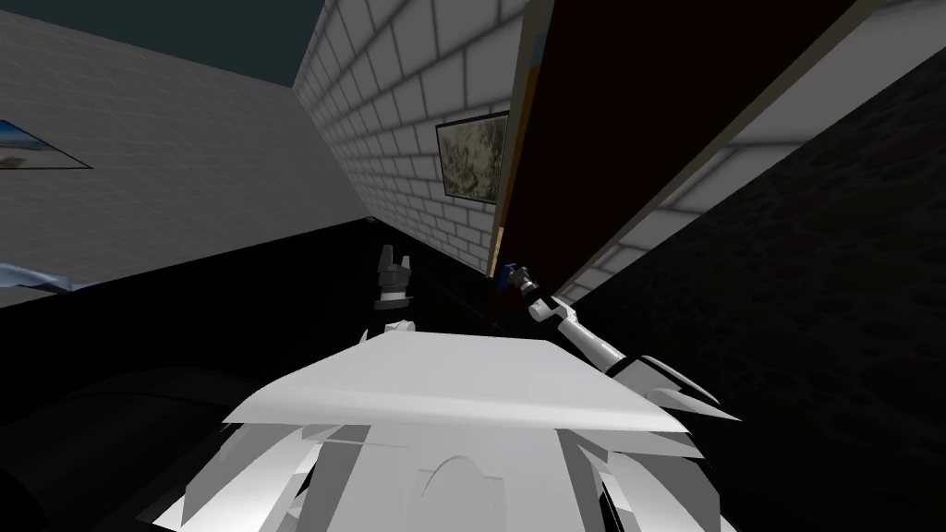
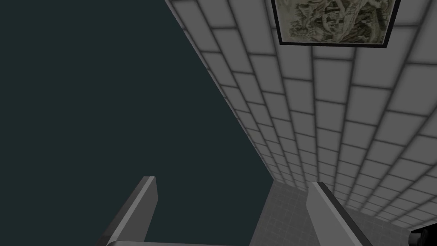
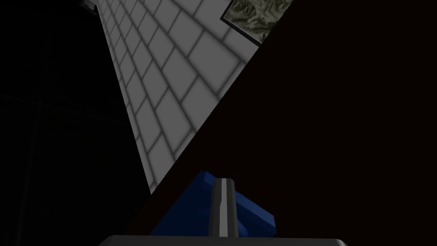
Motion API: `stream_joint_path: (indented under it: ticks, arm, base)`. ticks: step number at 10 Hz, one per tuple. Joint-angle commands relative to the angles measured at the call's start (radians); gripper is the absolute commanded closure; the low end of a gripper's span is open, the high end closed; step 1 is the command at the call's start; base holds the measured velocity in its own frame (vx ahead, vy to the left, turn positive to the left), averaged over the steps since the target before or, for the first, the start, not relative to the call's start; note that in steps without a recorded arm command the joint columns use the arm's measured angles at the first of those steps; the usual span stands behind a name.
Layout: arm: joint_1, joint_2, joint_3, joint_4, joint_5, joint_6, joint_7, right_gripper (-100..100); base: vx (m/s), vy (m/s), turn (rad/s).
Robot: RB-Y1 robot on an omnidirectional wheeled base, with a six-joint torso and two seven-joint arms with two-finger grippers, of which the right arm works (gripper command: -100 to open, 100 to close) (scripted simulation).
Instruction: Pull the door open
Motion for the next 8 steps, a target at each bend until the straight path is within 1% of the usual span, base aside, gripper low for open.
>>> stream_joint_path:
  ticks: [1,2,3,7,8]
  arm:
    - [0.028,-0.018,0.024,-0.01,-0.015,-0.036,-0.041,-100]
    - [0.028,-0.018,0.024,-0.01,-0.015,-0.036,-0.041,-100]
    - [0.041,-0.026,0.035,-0.016,-0.022,-0.054,-0.062,-100]
    - [0.107,-0.069,0.091,-0.042,-0.058,-0.141,-0.177,-100]
    - [0.107,-0.069,0.091,-0.042,-0.058,-0.141,-0.191,-100]
  base:
    - [-0.013,0.046,-0.111]
    - [-0.023,0.021,-0.094]
    - [-0.016,0.003,-0.082]
    - [-0.003,0.001,-0.122]
    - [0.001,0.005,-0.032]
